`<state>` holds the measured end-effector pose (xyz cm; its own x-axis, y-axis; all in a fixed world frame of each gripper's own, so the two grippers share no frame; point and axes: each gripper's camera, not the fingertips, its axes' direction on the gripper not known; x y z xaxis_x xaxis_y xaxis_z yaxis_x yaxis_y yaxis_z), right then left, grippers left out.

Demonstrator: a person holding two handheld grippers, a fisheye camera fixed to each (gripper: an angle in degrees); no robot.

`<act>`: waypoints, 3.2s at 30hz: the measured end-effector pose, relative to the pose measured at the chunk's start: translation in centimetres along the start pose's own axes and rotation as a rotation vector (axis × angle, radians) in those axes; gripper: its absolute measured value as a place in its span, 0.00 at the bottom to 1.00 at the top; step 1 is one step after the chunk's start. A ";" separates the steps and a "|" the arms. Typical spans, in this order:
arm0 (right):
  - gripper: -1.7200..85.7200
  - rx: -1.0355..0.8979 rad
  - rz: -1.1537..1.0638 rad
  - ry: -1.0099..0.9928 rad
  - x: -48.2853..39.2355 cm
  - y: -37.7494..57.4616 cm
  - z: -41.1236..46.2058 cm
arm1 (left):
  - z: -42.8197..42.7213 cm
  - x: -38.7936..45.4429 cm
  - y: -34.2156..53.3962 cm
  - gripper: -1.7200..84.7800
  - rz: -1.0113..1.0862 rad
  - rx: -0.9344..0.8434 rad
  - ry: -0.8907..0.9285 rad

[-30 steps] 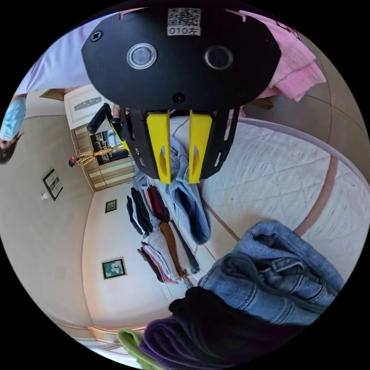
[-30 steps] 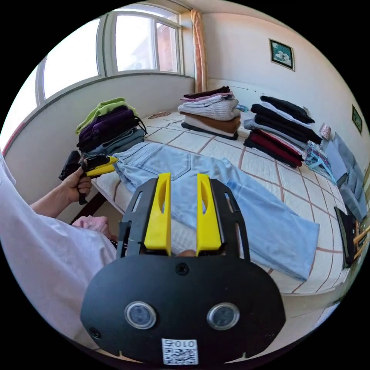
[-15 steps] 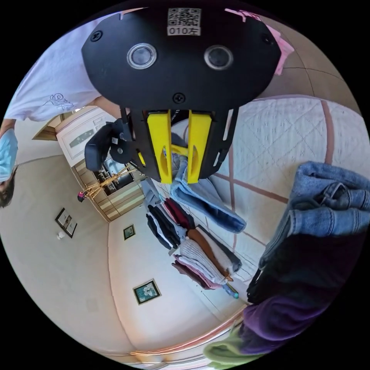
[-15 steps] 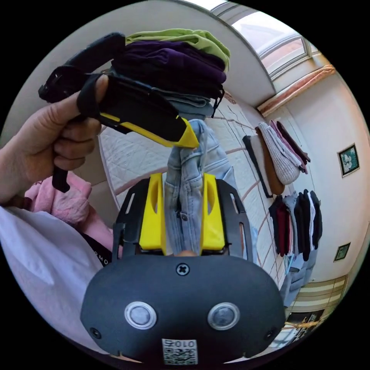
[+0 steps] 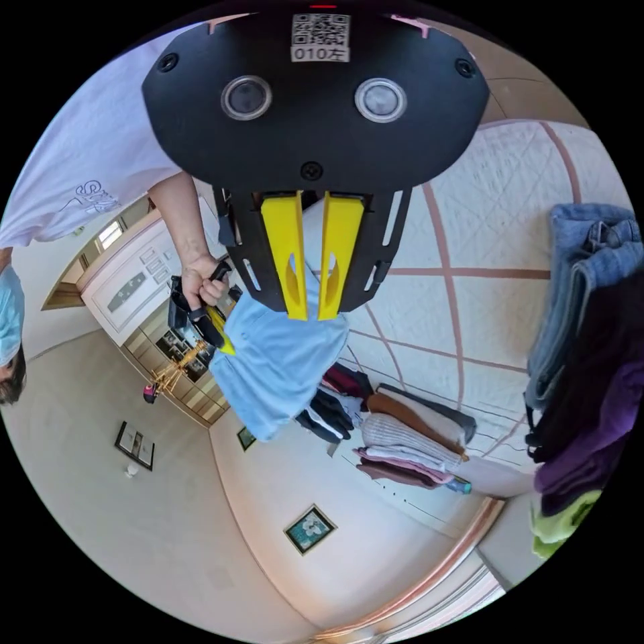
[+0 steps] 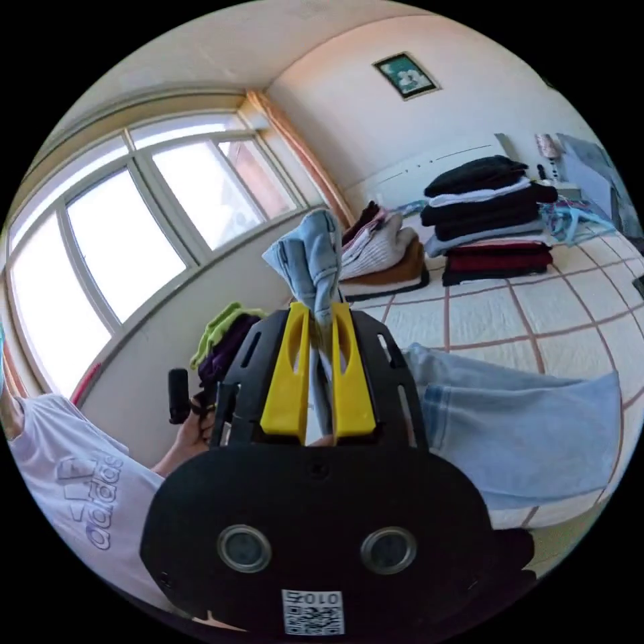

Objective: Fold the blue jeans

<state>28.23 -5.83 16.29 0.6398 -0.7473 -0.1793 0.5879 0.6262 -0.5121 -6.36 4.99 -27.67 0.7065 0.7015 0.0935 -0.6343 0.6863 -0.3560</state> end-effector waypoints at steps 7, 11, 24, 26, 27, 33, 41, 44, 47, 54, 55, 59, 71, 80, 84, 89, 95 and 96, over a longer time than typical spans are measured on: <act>0.09 0.219 0.663 0.262 23.9 13.3 -10.9 | 12.5 8.4 -0.9 0.07 0.141 -0.200 0.070; 0.10 0.210 0.679 0.139 28.1 15.1 -10.5 | 22.1 16.1 0.4 0.10 0.347 -0.373 0.046; 0.11 0.238 0.790 0.054 32.8 14.8 -10.2 | 36.9 35.4 16.9 0.15 1.104 -0.480 -0.359; 0.11 0.228 0.769 0.072 32.2 14.1 -10.2 | 38.1 35.6 18.3 0.14 1.112 -0.483 -0.408; 0.11 0.211 0.749 0.080 32.0 13.5 -10.1 | 38.1 35.7 18.7 0.13 1.100 -0.441 -0.440; 0.10 0.121 0.628 0.092 30.7 10.2 -10.2 | 37.2 36.1 17.4 0.09 1.056 -0.428 -0.388; 0.10 0.104 0.729 0.061 36.1 15.9 -6.9 | 41.0 35.0 19.3 0.06 1.053 -0.609 -0.383; 0.10 0.107 0.682 0.074 35.5 16.1 -6.3 | 40.5 33.9 19.3 0.06 1.028 -0.617 -0.373; 0.10 0.053 0.655 0.106 35.0 14.8 -5.8 | 39.6 32.5 18.3 0.04 0.957 -0.646 -0.345; 0.12 0.117 0.599 0.064 35.6 16.6 -4.9 | 37.5 27.0 17.3 0.05 0.824 -0.617 -0.348; 0.13 0.119 0.566 0.142 34.7 16.7 -5.7 | 36.9 26.8 16.9 0.06 0.812 -0.593 -0.350; 0.19 0.193 0.503 0.336 33.3 16.3 -8.9 | 35.6 24.2 15.1 0.08 0.755 -0.558 -0.382; 0.24 -0.116 0.409 0.288 39.4 10.3 -4.1 | 40.7 23.0 15.7 0.09 0.793 -0.579 -0.273; 0.22 -0.120 0.480 0.007 43.5 10.1 -3.9 | 38.9 13.0 14.0 0.09 0.526 -0.604 -0.179; 0.20 -0.129 0.446 -0.139 44.5 9.1 -4.2 | 38.0 10.1 13.2 0.10 0.444 -0.574 -0.140; 0.20 -0.215 0.453 -0.050 44.6 7.2 -3.0 | 37.6 6.3 12.9 0.13 0.358 -0.586 -0.170; 0.16 -0.272 0.513 -0.007 45.2 5.2 -1.7 | 38.3 2.0 13.0 0.16 0.232 -0.653 -0.074; 0.15 -0.265 0.511 -0.016 45.3 5.2 -1.8 | 38.2 1.1 13.1 0.16 0.197 -0.649 -0.043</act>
<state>59.33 -36.82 4.04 0.8185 -0.3598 -0.4479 0.0593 0.8284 -0.5570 -25.89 22.05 3.30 0.5751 0.8181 0.0019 -0.4236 0.2998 -0.8548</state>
